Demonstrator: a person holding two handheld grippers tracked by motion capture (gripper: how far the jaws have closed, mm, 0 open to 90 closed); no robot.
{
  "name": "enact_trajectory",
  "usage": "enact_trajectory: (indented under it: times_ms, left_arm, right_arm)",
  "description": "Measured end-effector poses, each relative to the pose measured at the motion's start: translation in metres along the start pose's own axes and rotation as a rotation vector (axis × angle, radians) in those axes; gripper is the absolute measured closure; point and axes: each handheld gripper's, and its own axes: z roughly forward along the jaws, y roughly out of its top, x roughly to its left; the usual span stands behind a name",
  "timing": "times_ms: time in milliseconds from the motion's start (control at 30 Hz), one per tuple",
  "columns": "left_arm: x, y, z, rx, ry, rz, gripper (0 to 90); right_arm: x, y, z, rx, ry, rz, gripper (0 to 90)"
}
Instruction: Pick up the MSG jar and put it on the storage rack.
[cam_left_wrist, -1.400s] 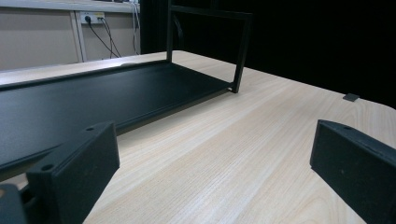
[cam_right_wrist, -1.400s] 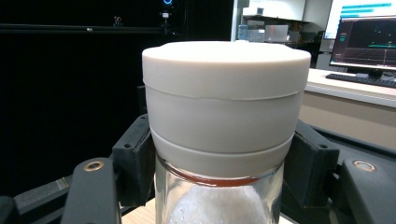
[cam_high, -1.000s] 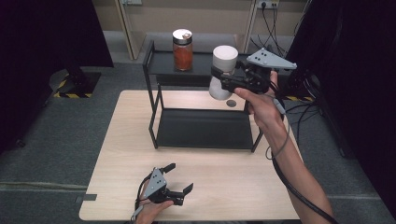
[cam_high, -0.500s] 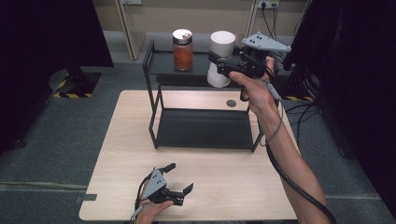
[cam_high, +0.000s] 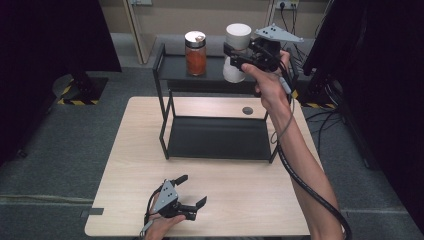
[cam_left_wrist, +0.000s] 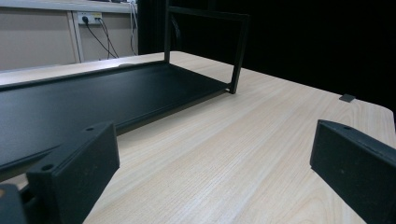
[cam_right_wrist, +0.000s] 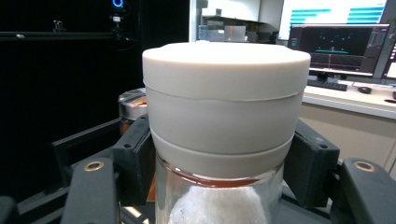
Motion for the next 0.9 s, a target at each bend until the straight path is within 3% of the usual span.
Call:
enact_trajectory:
  times_ms: [900]
  left_arm:
    - [0.0,0.0,0.0,-0.003,-0.003,0.0,0.8]
  right_arm:
    - [0.002,-0.009,0.045,-0.002,-0.088,0.014,35.4]
